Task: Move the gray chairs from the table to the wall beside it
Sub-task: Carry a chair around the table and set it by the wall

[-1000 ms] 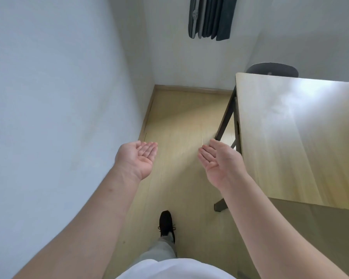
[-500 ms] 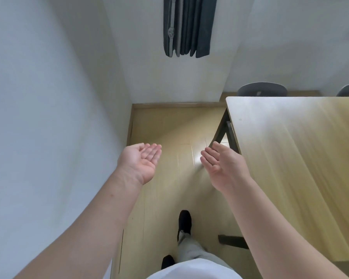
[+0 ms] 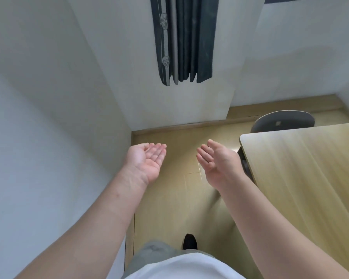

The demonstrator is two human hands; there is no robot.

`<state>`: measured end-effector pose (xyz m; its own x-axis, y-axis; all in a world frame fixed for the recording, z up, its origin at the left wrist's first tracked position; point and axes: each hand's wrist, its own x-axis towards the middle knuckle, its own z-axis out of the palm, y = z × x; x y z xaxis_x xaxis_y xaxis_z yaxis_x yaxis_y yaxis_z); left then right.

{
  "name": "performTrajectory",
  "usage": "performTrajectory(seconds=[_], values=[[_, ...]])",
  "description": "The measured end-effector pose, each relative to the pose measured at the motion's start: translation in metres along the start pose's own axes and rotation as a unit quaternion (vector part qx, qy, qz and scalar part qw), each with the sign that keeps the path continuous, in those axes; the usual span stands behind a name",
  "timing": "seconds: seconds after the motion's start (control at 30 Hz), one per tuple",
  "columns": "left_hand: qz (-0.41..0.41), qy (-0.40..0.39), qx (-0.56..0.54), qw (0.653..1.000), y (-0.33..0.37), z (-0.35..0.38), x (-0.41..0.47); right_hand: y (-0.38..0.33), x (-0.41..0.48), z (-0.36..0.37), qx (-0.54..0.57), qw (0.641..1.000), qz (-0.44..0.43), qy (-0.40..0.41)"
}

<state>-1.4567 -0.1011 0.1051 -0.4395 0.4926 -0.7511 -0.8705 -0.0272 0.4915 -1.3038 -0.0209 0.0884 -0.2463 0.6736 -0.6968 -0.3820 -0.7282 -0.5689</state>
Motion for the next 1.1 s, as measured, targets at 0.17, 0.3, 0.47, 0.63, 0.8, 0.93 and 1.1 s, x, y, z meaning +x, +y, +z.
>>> performTrajectory(seconds=[0.17,0.3,0.47,0.63,0.8,0.93,1.1], values=[[-0.019,-0.016,-0.002,1.000,0.046,0.052,0.054,-0.034,0.056,0.057,-0.002,1.000,-0.003,0.010],[-0.034,-0.018,0.000,0.999,0.085,0.099,0.123,-0.057,0.114,0.100,0.011,0.999,-0.018,0.035],[-0.069,-0.057,0.056,0.994,0.128,0.169,0.193,-0.094,0.174,0.151,0.066,0.994,-0.053,0.068],[-0.088,-0.096,0.098,0.987,0.171,0.258,0.253,-0.138,0.223,0.189,0.143,0.982,-0.076,0.102],[-0.134,-0.142,0.155,0.968,0.167,0.356,0.297,-0.183,0.261,0.192,0.222,0.957,-0.113,0.146],[-0.157,-0.180,0.205,0.949,0.138,0.442,0.328,-0.238,0.307,0.175,0.275,0.932,-0.160,0.174],[-0.174,-0.220,0.292,0.914,0.089,0.549,0.353,-0.318,0.370,0.151,0.348,0.898,-0.199,0.184]])
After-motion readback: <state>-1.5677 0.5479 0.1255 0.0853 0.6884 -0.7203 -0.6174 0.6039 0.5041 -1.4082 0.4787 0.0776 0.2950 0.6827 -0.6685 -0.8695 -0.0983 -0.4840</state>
